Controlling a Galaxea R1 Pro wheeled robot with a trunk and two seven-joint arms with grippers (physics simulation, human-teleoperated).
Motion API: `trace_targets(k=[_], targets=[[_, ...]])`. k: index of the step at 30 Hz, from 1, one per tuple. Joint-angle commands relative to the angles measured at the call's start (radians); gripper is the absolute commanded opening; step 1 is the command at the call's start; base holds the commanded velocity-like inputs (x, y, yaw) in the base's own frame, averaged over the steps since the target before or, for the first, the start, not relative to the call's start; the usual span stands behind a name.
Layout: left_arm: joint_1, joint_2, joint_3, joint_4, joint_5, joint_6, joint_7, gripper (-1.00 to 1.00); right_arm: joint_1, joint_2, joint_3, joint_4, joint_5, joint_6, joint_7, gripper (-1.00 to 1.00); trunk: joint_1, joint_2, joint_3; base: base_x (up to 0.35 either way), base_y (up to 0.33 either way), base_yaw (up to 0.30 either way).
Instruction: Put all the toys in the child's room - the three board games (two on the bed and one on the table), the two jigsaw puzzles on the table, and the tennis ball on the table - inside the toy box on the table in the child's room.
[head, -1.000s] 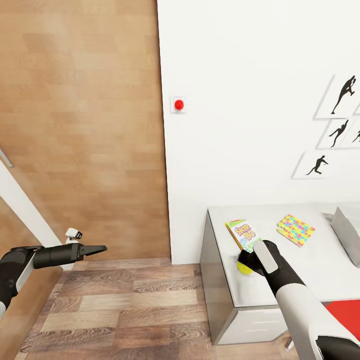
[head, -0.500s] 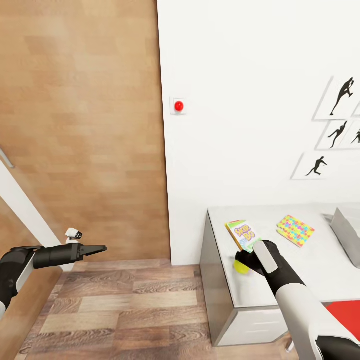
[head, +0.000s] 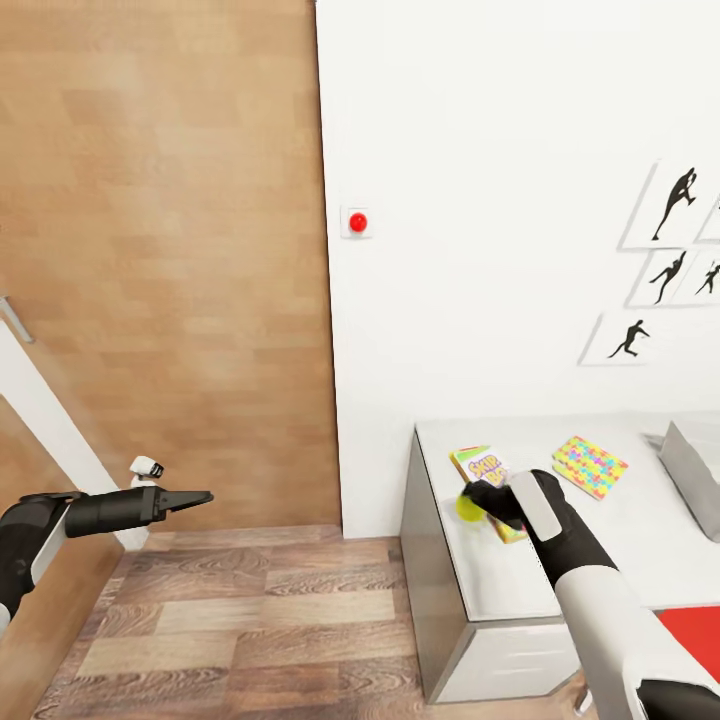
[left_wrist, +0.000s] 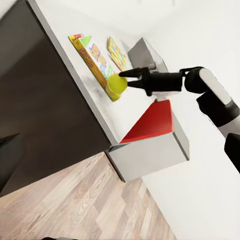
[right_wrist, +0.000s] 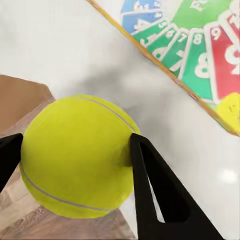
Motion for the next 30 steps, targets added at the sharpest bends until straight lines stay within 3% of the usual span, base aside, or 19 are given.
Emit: trace_targets(k=[1, 5, 8, 11, 14, 16, 19, 23, 27, 30], targets=[[-0.001, 0.0, 0.0, 0.0, 0.0, 0.011, -0.004, 1.0, 0.001, 0.0, -0.001, -0.026, -0.013, 0.007, -0.002, -1.0, 0.001, -0.002, -0.001, 0.0, 0.0, 0.0], [-0.001, 0.001, 0.0, 0.0, 0.0, 0.011, -0.004, 1.0, 0.057, -0.007, -0.022, -0.204, -0.021, 0.096, 0.047, -1.0, 0.001, -0.002, 0.006, 0.0, 0.0, 0.0], [-0.001, 0.002, 0.0, 0.0, 0.0, 0.011, -0.004, 1.0, 0.118, -0.013, -0.068, -0.329, -0.05, 0.15, 0.1, -1.0, 0.001, -0.002, 0.011, 0.0, 0.0, 0.0], [-0.001, 0.002, 0.0, 0.0, 0.0, 0.011, -0.004, 1.0, 0.184, -0.016, -0.115, -0.444, -0.107, 0.196, 0.195, -1.0, 0.001, -0.002, 0.015, 0.0, 0.0, 0.0], [-0.001, 0.002, 0.0, 0.0, 0.0, 0.012, -0.004, 1.0, 0.278, -0.022, -0.153, -0.561, -0.183, 0.245, 0.362, -1.0, 0.001, -0.002, 0.02, 0.0, 0.0, 0.0], [-0.001, 0.002, 0.0, 0.0, 0.0, 0.012, -0.004, 1.0, 0.318, -0.025, -0.169, -0.594, -0.202, 0.254, 0.436, -1.0, 0.001, -0.002, 0.023, 0.0, 0.0, 0.0], [-0.001, 0.002, 0.0, 0.0, 0.0, 0.012, -0.004, 1.0, 0.437, -0.037, -0.234, -0.653, -0.229, 0.265, 0.669, -1.0, 0.001, -0.002, 0.028, 0.0, 0.0, 0.0], [-0.001, 0.002, 0.0, 0.0, 0.0, 0.011, -0.004, 1.0, 0.519, -0.041, -0.287, -0.669, -0.23, 0.26, 0.881, -1.0, 0.001, -0.002, 0.035, 0.0, 0.0, 0.0], [-0.001, 0.001, -0.001, 0.0, -0.001, 0.012, -0.004, 1.0, 0.544, -0.043, -0.319, -0.673, -0.23, 0.257, 0.993, -1.0, 0.001, -0.002, 0.041, 0.0, 0.0, 0.0], [-0.001, 0.001, -0.001, 0.0, -0.001, 0.012, -0.004, 1.0, 0.551, -0.042, -0.332, -0.675, -0.23, 0.257, 1.032, -1.0, 0.001, -0.002, 0.046, 0.0, 0.0, 0.0]])
